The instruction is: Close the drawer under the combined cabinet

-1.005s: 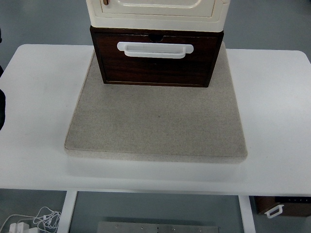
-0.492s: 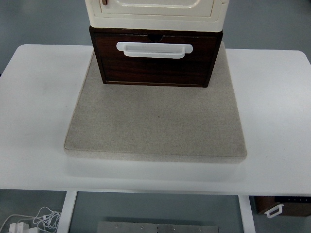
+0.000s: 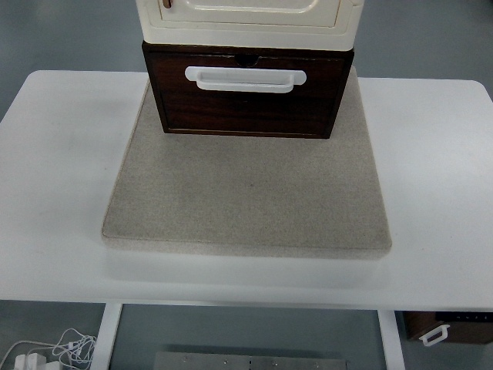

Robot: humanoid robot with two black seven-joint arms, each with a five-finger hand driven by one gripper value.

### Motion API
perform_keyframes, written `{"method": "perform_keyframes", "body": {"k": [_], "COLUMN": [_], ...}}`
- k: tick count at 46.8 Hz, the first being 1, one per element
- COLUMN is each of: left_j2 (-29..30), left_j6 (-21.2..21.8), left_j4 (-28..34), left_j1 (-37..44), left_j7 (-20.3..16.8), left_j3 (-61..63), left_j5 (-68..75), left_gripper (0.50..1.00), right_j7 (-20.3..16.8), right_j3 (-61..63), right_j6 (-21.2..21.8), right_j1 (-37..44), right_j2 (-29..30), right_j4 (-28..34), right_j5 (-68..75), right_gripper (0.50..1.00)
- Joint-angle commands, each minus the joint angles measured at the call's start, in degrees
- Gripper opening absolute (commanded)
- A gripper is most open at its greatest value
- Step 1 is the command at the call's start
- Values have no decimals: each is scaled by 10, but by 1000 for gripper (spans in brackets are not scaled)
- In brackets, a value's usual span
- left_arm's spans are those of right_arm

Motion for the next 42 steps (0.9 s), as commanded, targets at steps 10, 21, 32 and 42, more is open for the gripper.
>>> {"method": "perform_keyframes", "body": {"k": [10, 21, 32, 42], "left_j2": [-41, -71, -108, -113], "left_j6": [-1, -7, -7, -9], "left_j4": [1, -1, -1, 0], "left_j1": [33, 59, 73, 81], "left_j7": [31, 22, 2, -5], "left_j3": [16, 16, 16, 16], "left_j5": [-69, -71, -71, -71], "left_gripper": [1000, 1000, 1000, 1000], "right_j7": [0, 0, 0, 0], "right_j3": [2, -1, -2, -2], "right_j6": [0, 0, 0, 0], "right_j1": [0, 0, -3, -4], "right_j2": [0, 0, 0, 0], "right_j4": [0, 0, 0, 1], "right_j5": [0, 0, 0, -2], "right_gripper": [952, 952, 952, 952]}}
